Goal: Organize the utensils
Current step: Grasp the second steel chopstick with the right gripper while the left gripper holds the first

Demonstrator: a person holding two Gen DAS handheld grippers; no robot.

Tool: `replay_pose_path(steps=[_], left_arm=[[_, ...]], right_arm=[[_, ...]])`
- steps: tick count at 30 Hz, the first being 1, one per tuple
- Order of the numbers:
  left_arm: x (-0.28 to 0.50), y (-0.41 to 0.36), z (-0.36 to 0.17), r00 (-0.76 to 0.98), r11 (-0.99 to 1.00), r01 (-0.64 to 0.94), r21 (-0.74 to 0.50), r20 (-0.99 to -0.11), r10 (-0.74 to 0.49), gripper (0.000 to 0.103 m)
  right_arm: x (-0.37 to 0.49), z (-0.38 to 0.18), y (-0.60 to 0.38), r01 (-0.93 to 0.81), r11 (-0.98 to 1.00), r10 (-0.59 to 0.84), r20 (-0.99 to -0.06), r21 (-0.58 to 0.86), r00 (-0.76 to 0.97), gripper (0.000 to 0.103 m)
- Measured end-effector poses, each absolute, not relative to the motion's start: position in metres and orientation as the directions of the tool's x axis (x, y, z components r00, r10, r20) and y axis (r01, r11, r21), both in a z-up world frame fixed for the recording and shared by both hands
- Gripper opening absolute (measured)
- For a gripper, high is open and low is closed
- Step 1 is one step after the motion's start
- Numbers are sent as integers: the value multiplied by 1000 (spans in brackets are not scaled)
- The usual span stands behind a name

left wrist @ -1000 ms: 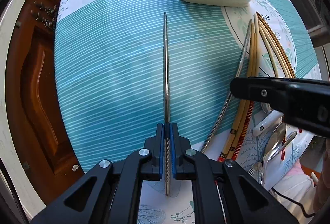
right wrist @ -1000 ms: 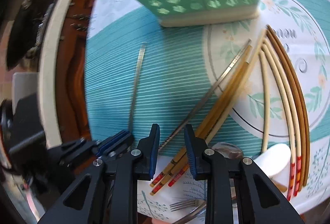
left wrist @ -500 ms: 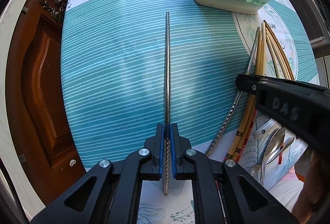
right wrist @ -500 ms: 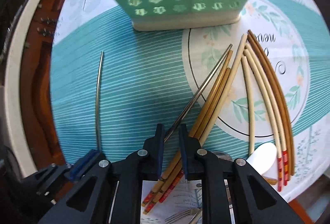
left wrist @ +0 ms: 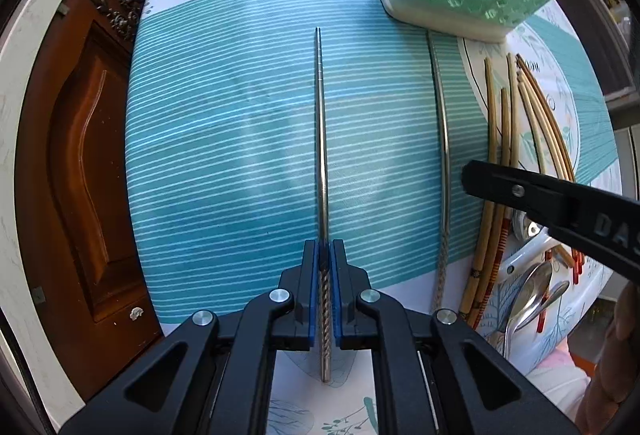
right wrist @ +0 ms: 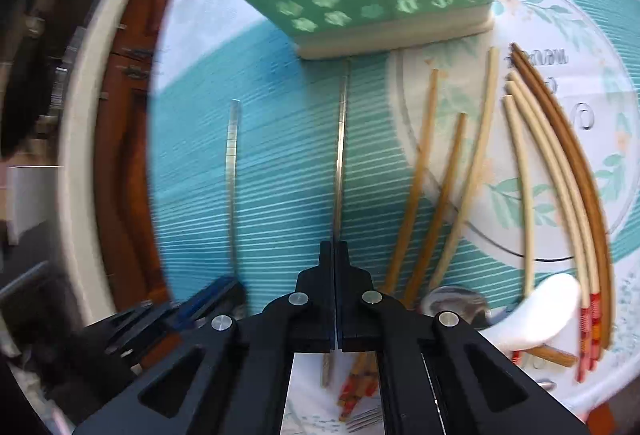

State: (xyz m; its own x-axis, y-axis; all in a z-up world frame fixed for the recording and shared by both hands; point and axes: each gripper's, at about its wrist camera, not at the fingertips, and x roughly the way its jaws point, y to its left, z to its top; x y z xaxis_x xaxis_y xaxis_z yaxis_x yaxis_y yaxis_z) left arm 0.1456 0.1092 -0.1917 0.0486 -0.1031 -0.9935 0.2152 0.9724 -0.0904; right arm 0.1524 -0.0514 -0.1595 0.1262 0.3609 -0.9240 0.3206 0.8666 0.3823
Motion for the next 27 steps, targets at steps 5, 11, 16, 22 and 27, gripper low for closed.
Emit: replay_pose_path(steps=[5, 11, 16, 22, 27], left_arm=[[138, 113, -191, 57, 973, 205, -109, -991, -123, 3], [128, 108, -191, 46, 973, 195, -127, -989, -138, 3], [117, 114, -191, 35, 980, 140, -139, -989, -145, 3], [99, 135, -191, 21, 990, 26, -140, -990, -141, 3], [86, 150, -192, 20, 989, -38, -143, -990, -142, 3]], right_arm=[[152, -158, -50, 301, 868, 381, -918, 395, 106, 0], [165, -160, -44, 264, 883, 386, -921, 387, 58, 6], [178, -155, -32, 226, 919, 317, -946, 322, 59, 23], [184, -158, -10, 191, 953, 229, -972, 233, 43, 23], [179, -156, 4, 108, 987, 112, -992, 118, 61, 23]])
